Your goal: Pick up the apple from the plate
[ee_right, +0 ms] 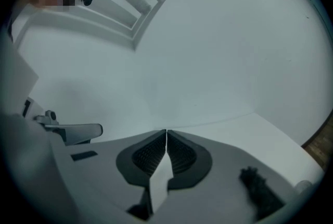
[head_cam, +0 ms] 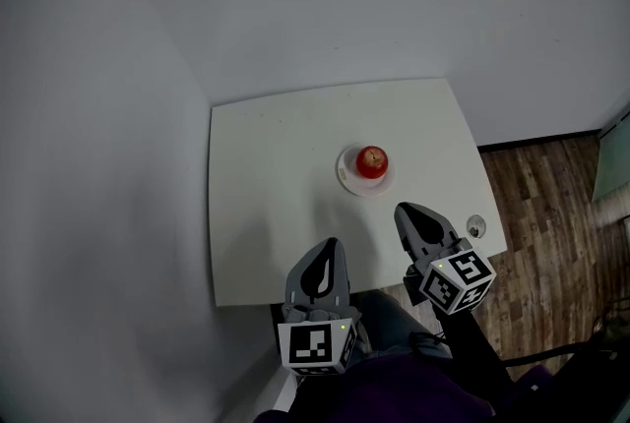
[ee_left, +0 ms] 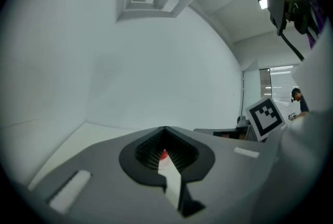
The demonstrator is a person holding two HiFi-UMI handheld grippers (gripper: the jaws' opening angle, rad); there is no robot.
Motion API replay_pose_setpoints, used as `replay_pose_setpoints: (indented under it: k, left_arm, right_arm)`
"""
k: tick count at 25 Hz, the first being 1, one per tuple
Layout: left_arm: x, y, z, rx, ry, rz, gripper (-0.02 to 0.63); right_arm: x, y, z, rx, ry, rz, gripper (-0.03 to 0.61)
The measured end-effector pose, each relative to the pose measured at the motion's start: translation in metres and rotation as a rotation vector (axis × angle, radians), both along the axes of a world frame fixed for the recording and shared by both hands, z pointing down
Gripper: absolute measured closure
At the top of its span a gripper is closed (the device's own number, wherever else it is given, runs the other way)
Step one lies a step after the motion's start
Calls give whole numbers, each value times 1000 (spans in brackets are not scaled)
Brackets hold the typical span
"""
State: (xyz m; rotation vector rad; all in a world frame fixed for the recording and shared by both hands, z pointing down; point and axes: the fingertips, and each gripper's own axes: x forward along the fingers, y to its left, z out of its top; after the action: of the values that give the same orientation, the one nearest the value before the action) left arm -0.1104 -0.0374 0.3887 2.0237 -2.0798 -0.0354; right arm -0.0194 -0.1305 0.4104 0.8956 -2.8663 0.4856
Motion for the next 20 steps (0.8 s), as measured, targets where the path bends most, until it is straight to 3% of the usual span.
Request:
replay_pose_setpoints:
  k: [5, 10, 20]
  left_arm:
    - [2, -33, 4, -30, -4, -9, 607]
    - [-2, -62, 10, -75, -1, -50, 607]
    - [-35, -95, 10, -92, 1, -182, 607]
  right_arm:
    - [-6, -37, 10, 26, 3, -23, 566]
    - [-21, -73, 32, -46, 12, -83, 565]
    - [-52, -110, 53, -44, 100, -281, 447]
